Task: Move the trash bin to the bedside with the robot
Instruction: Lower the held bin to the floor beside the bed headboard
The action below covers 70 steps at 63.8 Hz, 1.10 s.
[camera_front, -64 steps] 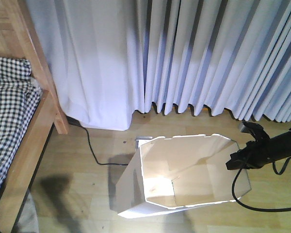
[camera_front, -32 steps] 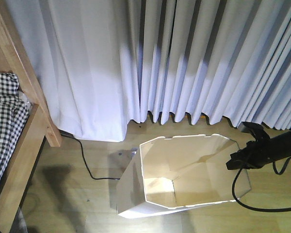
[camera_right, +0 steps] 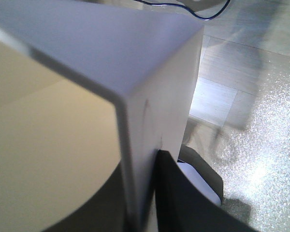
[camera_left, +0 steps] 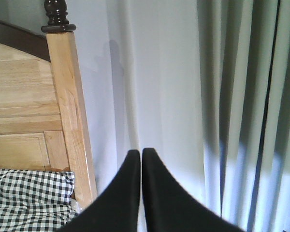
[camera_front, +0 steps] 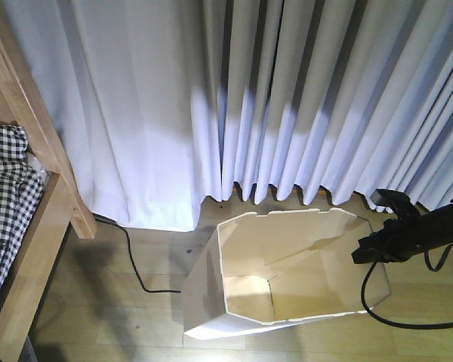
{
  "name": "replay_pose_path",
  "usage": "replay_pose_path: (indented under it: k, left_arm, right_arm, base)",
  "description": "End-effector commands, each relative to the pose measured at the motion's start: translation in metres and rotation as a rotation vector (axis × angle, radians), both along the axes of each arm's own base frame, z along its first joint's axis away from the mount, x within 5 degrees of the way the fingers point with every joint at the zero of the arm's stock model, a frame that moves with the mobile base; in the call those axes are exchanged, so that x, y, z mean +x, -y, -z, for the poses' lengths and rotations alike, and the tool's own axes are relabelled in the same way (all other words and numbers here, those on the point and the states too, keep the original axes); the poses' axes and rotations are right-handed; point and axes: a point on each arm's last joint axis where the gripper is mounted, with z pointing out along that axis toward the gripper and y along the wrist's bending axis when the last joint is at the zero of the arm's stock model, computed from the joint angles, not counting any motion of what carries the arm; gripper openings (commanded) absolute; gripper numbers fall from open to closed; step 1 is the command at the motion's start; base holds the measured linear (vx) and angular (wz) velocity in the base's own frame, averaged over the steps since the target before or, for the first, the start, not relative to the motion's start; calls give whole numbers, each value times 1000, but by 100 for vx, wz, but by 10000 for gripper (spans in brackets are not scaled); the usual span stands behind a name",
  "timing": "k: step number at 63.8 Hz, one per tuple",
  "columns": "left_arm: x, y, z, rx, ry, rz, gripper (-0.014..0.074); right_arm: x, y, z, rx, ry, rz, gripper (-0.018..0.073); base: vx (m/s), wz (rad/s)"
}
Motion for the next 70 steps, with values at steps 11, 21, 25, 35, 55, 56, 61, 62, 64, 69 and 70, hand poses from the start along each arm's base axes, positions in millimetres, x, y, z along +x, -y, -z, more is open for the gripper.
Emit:
replay_pose_path:
  k: [11, 21, 25, 35, 55, 56, 61, 62, 64, 69, 70]
  left_arm:
    - [0, 1, -3, -23, 70, 9, -6]
    - [0, 1, -3, -23, 70, 9, -6]
    - [0, 1, -3, -23, 70, 9, -6]
    - [0, 1, -3, -23, 70, 9, -6]
    - [0, 1, -3, -23, 70, 9, -6]
    - [0, 1, -3, -23, 70, 9, -6]
    - [0, 1, -3, -23, 70, 9, -6]
    - [0, 1, -3, -23, 70, 9, -6]
    - [0, 1, -3, -23, 70, 9, -6]
    - [0, 1, -3, -23, 70, 9, -6]
    - [0, 1, -3, -23, 70, 9, -6]
  right_arm:
    - [9, -12, -38, 220, 47, 1, -3]
    - [9, -12, -38, 220, 47, 1, -3]
    - [9, -12, -39, 220, 47, 2, -3]
    - [9, -12, -38, 218, 48, 3, -3]
    - [16, 5, -26, 4, 30, 159, -3]
    - [17, 6, -25, -10, 32, 161, -3]
    - [17, 11, -19, -78, 40, 178, -3]
    - [18, 12, -18, -89, 41, 182, -3]
    - [17, 13, -14, -100, 36, 188, -3]
    - [20, 12, -3, -118, 24, 189, -3]
    - [19, 12, 1, -117, 15, 182, -3]
  base:
    - [3, 1]
    - [0, 0]
    - [0, 0]
    - [0, 0]
    - [0, 0]
    - [0, 0]
    - [0, 0]
    - [0, 0]
    - [0, 0]
    - [0, 0]
    - [0, 0]
